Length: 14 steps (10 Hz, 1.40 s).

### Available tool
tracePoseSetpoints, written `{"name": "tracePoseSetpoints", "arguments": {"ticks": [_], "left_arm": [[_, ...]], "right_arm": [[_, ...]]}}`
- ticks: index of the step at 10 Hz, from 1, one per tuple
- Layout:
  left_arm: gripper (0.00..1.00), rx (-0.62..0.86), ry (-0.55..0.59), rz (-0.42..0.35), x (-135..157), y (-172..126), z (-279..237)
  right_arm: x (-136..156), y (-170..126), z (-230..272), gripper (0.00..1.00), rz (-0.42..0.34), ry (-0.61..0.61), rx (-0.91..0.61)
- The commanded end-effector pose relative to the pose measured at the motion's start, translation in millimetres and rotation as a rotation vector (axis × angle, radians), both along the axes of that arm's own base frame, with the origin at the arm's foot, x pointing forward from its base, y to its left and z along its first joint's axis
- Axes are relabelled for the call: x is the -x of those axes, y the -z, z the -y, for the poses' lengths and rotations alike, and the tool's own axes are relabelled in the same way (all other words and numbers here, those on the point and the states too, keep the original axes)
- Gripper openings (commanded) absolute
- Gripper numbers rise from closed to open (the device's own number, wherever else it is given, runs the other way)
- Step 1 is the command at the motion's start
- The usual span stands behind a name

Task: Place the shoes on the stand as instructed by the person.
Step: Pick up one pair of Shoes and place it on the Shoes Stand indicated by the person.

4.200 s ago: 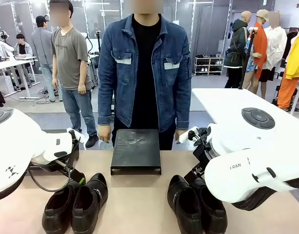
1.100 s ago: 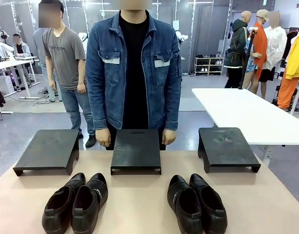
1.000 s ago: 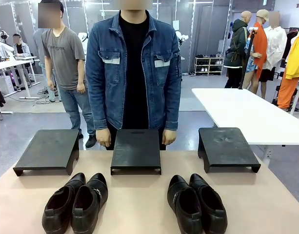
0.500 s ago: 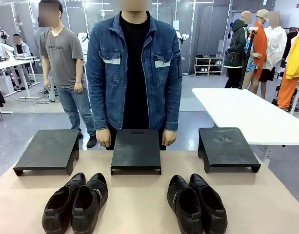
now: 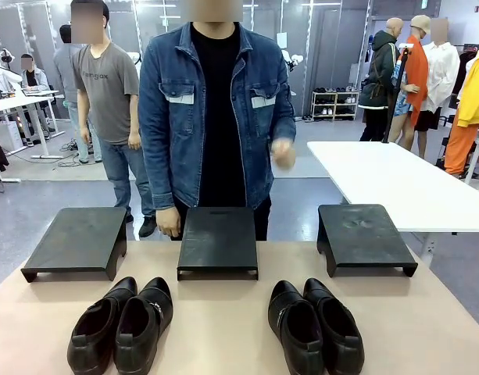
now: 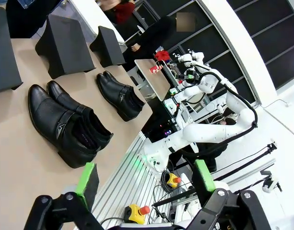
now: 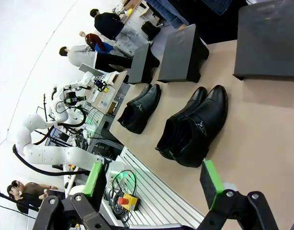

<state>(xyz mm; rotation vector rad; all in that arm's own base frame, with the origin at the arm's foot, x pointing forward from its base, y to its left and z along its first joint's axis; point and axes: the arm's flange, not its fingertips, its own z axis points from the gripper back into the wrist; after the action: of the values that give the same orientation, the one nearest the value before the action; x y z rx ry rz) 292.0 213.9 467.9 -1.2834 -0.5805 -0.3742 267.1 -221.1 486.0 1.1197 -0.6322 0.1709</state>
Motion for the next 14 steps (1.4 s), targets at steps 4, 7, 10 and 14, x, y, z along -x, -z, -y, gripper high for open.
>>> {"name": "tracePoseSetpoints", "arguments": {"ticks": [4, 7, 10, 14], "left_arm": [[1.0, -0.004, 0.017, 0.001, 2.3, -0.3, -1.4], [1.0, -0.004, 0.017, 0.001, 2.3, -0.3, -1.4], [1.0, -0.004, 0.017, 0.001, 2.3, -0.3, -1.4], [1.0, -0.004, 0.017, 0.001, 2.3, -0.3, -1.4]], "right_arm": [[-0.5, -0.9, 1.0, 1.0, 0.019, -0.002, -0.006], [-0.5, -0.9, 1.0, 1.0, 0.019, -0.002, -0.006], [-0.5, -0.9, 1.0, 1.0, 0.019, -0.002, -0.006], [-0.5, -0.9, 1.0, 1.0, 0.019, -0.002, -0.006]]}}
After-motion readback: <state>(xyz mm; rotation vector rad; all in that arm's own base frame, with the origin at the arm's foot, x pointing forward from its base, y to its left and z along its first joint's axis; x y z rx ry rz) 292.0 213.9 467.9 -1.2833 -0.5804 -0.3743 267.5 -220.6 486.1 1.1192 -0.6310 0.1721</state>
